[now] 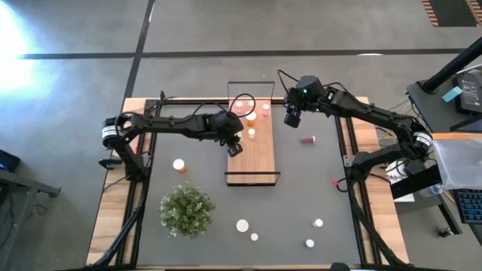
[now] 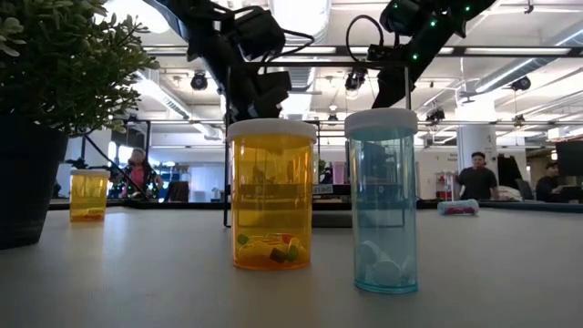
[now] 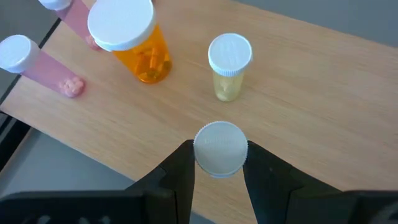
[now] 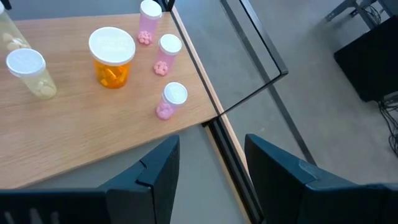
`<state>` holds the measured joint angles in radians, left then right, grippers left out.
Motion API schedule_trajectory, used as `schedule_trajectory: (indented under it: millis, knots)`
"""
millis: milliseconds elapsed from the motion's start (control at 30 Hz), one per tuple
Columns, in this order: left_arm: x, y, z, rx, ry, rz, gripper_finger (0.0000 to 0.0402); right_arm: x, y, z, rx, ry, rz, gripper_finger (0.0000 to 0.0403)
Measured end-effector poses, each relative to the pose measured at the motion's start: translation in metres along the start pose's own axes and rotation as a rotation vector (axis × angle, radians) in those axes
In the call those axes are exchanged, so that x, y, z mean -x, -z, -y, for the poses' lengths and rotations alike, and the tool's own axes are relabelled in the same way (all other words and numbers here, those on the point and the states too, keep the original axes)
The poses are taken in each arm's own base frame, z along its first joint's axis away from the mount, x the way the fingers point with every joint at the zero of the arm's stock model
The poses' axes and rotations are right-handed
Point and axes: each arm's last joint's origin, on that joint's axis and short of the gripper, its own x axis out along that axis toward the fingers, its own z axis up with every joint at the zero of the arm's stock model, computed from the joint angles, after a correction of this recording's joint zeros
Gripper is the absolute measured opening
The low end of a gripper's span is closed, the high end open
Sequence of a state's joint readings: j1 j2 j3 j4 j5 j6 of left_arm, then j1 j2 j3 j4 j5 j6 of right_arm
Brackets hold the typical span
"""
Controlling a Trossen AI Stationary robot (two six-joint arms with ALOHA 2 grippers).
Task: Pick and place medicine bottles onto shelf by color
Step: Put the top yellow pill bottle on the shelf aligned with the other yellow pill bottle
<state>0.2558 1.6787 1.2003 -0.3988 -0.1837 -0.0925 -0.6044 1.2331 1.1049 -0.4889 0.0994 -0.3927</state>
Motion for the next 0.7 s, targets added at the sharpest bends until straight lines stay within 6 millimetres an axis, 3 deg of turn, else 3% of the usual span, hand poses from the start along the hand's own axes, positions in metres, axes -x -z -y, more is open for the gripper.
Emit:
schedule_trajectory:
  millis: [700]
  knots:
    - [-0.0033,-0.0004,0.0026,0.013,0.061,0.048,0.0103,0.0,0.0,0.0,0.0,0.0,0.0,0.0171]
